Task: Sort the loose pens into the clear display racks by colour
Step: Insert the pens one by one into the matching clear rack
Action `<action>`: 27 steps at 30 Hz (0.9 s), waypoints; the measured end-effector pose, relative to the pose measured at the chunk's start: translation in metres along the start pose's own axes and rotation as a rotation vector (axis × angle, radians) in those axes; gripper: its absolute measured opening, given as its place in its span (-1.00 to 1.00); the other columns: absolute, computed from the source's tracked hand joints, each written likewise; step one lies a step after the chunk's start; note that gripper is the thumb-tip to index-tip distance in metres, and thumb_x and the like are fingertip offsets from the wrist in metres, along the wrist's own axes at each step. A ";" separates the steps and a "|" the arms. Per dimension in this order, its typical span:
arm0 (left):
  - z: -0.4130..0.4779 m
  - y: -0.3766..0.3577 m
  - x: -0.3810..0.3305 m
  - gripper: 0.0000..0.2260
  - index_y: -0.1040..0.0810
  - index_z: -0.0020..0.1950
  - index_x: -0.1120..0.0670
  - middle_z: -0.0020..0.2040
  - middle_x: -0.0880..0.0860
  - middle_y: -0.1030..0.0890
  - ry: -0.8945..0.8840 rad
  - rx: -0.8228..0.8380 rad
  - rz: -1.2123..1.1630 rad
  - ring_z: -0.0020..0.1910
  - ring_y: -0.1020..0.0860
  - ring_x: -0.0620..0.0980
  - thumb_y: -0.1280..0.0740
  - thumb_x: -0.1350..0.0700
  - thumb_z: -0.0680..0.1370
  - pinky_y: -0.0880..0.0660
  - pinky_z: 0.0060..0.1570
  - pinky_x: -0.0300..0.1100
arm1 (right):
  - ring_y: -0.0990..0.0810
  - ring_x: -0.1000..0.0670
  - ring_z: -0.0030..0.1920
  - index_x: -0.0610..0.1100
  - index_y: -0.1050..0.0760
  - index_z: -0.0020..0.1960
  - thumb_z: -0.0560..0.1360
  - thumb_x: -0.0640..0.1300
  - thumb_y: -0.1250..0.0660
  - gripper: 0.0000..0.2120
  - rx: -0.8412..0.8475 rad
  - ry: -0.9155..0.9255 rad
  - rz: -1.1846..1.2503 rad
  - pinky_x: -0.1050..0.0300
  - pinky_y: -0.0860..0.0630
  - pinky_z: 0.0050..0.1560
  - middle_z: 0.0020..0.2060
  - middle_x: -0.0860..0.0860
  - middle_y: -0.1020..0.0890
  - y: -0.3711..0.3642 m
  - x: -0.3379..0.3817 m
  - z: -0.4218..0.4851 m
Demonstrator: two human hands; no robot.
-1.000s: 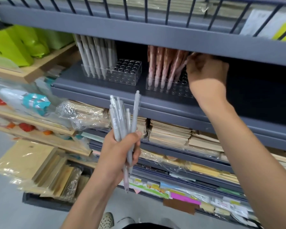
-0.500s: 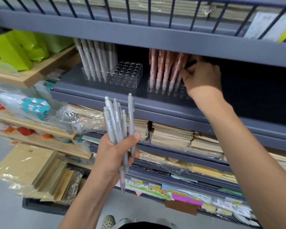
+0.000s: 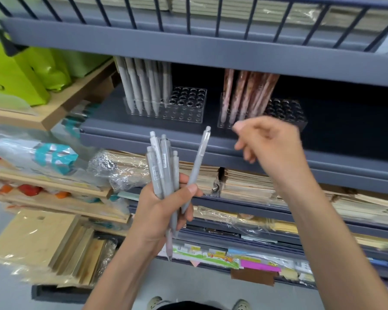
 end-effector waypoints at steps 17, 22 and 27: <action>0.012 0.102 -0.029 -0.91 -0.41 -0.23 0.13 -0.35 0.10 -0.43 0.186 -0.048 -0.198 -0.61 -0.29 -0.08 -0.32 0.19 0.41 -0.22 -0.69 -0.32 | -0.72 -0.04 -0.22 -0.08 -0.37 -0.02 0.63 -0.07 -0.16 -0.90 -0.230 0.159 0.179 0.00 -0.66 -0.17 -0.25 0.00 -0.66 -0.101 0.055 0.018; 0.016 0.109 -0.036 -0.84 -0.63 -0.30 0.06 -0.30 0.14 -0.40 0.201 -0.012 -0.156 -0.60 -0.28 -0.06 -0.29 0.19 0.42 -0.19 -0.64 -0.33 | -0.69 -0.10 -0.14 -0.02 -0.43 -0.17 0.47 -0.16 -0.09 -0.84 -0.302 0.205 -0.120 -0.20 -0.60 -0.04 -0.26 0.06 -0.63 -0.121 0.057 0.050; 0.023 0.111 -0.036 -0.83 -0.49 0.11 0.18 -0.27 0.13 -0.54 0.191 -0.077 -0.207 -0.59 -0.33 -0.07 -0.16 0.32 0.60 -0.24 -0.63 -0.33 | -0.65 -0.08 -0.14 0.09 -0.40 -0.04 0.62 -0.02 -0.10 -0.87 -0.233 0.226 -0.298 -0.20 -0.57 -0.03 -0.16 0.00 -0.60 -0.136 0.058 0.067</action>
Point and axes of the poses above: each hand's wrist, its own z-axis towards the middle knuckle, its own y-axis out of the back of the hand, x = y × z, the point moved 1 cm from there along z, towards the middle knuckle
